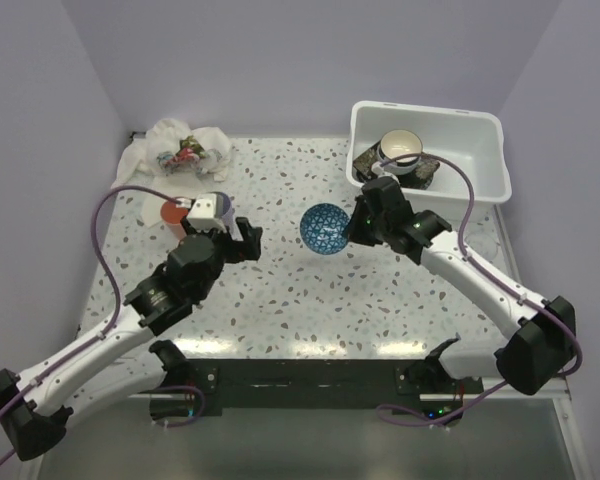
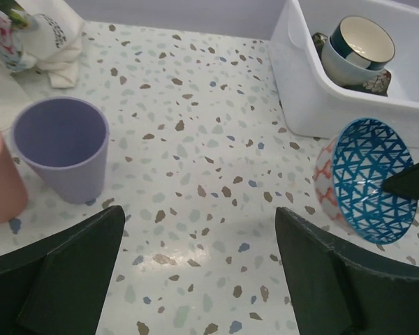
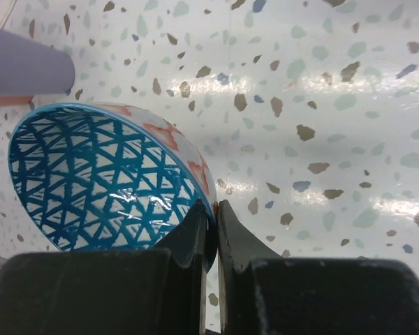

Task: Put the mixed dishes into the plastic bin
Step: Pass from the left arm to the right, then place the bowl in a plastic bin.

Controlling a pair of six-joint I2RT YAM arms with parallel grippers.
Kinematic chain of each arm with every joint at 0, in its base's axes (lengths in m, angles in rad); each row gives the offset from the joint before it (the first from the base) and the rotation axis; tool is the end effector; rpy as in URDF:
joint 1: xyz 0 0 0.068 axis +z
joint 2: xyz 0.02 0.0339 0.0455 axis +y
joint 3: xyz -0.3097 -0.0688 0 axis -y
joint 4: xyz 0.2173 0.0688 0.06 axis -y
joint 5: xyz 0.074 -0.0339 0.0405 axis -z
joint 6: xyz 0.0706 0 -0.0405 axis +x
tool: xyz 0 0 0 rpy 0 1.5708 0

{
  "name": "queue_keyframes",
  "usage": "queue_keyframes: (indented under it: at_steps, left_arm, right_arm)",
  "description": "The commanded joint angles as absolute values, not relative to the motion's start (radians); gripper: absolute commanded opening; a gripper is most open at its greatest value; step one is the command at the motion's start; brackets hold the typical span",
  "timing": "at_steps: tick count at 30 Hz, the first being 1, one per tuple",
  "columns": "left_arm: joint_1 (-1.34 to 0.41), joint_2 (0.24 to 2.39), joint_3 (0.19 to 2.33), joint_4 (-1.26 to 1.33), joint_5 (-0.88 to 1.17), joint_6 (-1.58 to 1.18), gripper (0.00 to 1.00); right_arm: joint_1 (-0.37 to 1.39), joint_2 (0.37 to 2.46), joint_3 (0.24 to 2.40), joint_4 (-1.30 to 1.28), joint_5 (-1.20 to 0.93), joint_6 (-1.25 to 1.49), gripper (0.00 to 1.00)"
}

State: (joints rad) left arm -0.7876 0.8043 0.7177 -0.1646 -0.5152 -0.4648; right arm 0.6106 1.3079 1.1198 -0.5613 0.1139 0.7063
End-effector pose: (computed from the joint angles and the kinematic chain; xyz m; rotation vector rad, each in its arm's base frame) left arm 0.1362 -0.0875 0.3439 -0.0727 1.8077 -0.4275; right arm 0.2256 0.1481 0.3327 0.1724 2.3687 0.5256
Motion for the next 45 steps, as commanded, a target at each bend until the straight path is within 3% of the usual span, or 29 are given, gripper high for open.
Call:
queue_keyframes:
  at_steps: [1, 10, 23, 45]
  left_arm:
    - [-0.784, 0.68, 0.651, -0.107, -0.65, -0.331, 0.95]
    - [-0.782, 0.489, 0.555, -0.126, -0.712, -0.23, 0.96]
    - [-0.781, 0.604, 0.561, -0.121, -0.736, -0.227, 0.96]
    - [-0.684, 0.614, 0.554, -0.097, -0.641, -0.242, 0.96]
  right_arm:
    - [0.536, 1.302, 1.261, -0.58, 0.127, 0.629, 0.0]
    - [0.299, 1.471, 1.535, -0.673, 0.133, 0.545, 0.0]
    - [0.077, 1.779, 1.842, -0.635, 0.115, 0.566, 0.0]
    - [0.003, 2.042, 2.034, -0.621, 0.107, 0.604, 0.0]
